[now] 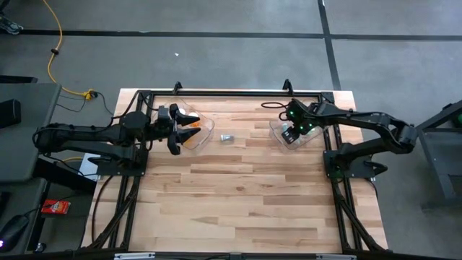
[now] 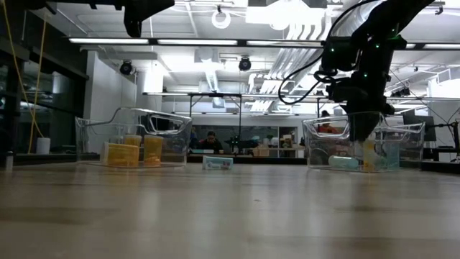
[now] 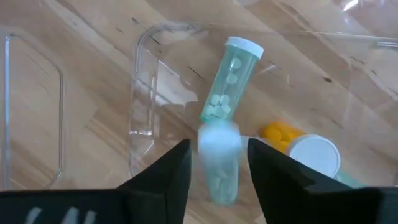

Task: Pick and place medicine bottles into bin by pill shape (circle, oval)
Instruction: Put the green tablet bottle into the right transparent bin, then put the green capsule bottle into the left transparent bin

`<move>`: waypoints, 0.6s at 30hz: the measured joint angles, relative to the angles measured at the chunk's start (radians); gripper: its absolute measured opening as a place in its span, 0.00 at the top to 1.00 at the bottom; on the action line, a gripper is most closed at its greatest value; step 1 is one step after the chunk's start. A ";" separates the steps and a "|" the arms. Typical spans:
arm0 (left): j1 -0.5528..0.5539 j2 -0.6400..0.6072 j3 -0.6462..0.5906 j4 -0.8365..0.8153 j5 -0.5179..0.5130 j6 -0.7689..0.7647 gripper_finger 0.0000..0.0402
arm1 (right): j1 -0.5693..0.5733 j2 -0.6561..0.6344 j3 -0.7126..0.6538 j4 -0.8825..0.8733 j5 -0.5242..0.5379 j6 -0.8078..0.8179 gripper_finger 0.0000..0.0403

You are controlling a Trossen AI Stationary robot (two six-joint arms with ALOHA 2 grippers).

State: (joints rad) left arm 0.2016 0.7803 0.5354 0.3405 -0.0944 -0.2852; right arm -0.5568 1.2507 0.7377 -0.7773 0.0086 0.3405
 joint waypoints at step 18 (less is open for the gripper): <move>0.000 0.000 0.000 -0.001 0.007 0.000 0.47 | 0.035 -0.230 0.053 0.194 -0.205 -0.041 0.52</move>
State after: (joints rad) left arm 0.2016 0.7803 0.5354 0.3399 -0.0875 -0.2855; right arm -0.5216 1.0207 0.7910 -0.5834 -0.1963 0.2991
